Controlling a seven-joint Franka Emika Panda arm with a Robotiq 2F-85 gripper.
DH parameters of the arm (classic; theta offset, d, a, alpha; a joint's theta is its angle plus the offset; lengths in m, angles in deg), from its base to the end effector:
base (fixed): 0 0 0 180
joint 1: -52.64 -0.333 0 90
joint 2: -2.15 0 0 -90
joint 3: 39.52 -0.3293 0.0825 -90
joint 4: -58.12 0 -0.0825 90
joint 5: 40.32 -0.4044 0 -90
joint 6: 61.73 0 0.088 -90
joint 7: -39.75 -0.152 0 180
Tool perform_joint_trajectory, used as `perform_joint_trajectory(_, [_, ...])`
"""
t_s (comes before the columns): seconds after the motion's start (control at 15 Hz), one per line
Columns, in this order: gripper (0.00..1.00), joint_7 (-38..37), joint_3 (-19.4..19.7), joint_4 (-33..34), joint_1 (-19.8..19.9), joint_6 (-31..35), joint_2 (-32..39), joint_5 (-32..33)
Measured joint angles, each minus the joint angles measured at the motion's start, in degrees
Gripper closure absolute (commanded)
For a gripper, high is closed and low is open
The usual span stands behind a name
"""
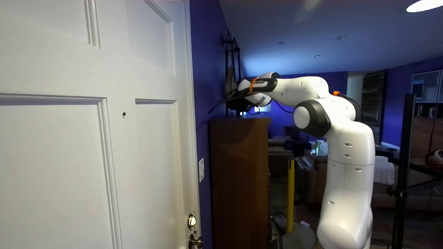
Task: Put the black head sock on top of the shelf
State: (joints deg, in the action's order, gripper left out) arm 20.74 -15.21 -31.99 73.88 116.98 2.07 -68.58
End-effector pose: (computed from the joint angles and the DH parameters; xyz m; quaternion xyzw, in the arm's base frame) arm 0.4198 -0.4855 0.8190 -0.4951 0.5149 -0.6997 0.0145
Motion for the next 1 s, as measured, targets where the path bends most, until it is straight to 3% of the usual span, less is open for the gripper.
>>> perform_joint_trajectory(0.13, [0.98, 3.0, 0.1, 1.1, 0.4, 0.0, 1.8, -3.0])
perform_joint_trajectory(0.2, [0.68, 4.4, 0.2, 1.7, 0.7, 0.0, 2.7, -4.0])
perform_joint_trajectory(0.27, [0.67, 5.3, 0.2, 2.2, 1.2, 0.0, 3.5, -4.4])
perform_joint_trajectory(0.6, [0.34, 5.7, 1.6, 4.0, 4.0, -0.7, 7.3, -3.8])
perform_joint_trajectory(0.87, [0.05, 0.4, 6.9, 5.2, 4.0, -8.8, 8.0, 5.2])
perform_joint_trajectory(1.0, [0.00, -3.9, 9.1, 6.8, 3.7, -15.8, 7.6, 10.9])
